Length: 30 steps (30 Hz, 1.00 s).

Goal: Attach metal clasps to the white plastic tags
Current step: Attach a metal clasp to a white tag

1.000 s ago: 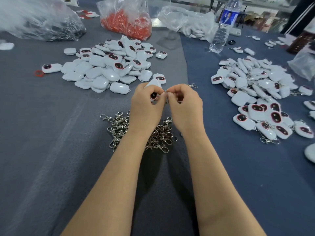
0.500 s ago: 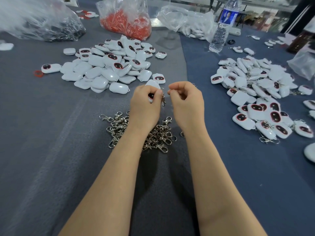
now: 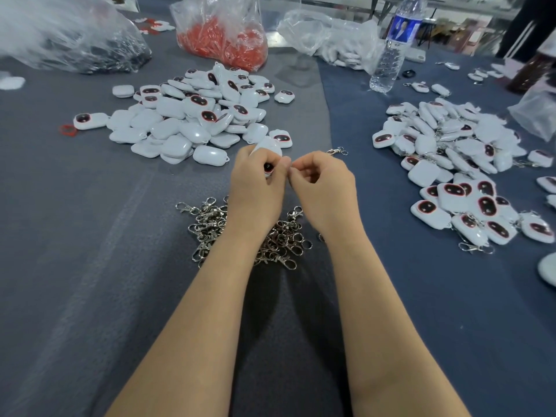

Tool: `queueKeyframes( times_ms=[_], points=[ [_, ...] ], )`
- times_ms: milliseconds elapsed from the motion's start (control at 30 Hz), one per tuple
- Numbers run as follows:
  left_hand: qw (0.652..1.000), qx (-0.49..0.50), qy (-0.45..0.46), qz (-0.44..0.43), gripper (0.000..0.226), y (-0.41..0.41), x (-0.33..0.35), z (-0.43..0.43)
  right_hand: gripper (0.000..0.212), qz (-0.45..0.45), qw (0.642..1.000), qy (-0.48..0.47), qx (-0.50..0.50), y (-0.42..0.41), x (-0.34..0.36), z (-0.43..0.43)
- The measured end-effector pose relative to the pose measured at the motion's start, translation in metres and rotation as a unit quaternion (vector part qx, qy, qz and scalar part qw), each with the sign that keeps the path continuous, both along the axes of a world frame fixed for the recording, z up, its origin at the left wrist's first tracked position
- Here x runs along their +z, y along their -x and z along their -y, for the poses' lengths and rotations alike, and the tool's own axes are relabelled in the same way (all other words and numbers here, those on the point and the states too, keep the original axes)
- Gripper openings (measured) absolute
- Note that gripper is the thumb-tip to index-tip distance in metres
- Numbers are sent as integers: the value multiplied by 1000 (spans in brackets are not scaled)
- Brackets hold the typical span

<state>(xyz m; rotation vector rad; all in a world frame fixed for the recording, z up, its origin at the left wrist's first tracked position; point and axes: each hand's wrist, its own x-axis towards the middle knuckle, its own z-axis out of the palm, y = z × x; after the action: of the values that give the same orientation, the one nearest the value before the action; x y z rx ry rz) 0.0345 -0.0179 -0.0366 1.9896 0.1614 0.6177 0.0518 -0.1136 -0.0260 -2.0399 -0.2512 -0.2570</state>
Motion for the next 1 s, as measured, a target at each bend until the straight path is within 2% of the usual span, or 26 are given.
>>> queueKeyframes(
  times_ms=[167, 400, 567, 700, 867, 1000],
  points=[
    [1000, 2, 12, -3, 14, -2, -2, -3, 13, -7, 999, -40, 25, 1, 2, 0],
    [1000, -17, 17, -17, 6, -3, -2, -3, 13, -53, 992, -112, -22, -3, 1, 3],
    [1000, -18, 7, -19, 6, -1, -1, -2, 17, -63, 987, -147, -8, -2, 0, 4],
    [1000, -16, 18, -17, 8, -1, -1, -1, 17, -53, 989, -141, -11, -2, 1, 4],
    [1000, -12, 11, -4, 6, 0, -2, 0, 9, -23, 997, -70, -20, -2, 0, 1],
    [1000, -19, 0, 2, 6, 0, -3, 0, 8, -7, 998, -52, -21, -1, -1, 1]
  ],
)
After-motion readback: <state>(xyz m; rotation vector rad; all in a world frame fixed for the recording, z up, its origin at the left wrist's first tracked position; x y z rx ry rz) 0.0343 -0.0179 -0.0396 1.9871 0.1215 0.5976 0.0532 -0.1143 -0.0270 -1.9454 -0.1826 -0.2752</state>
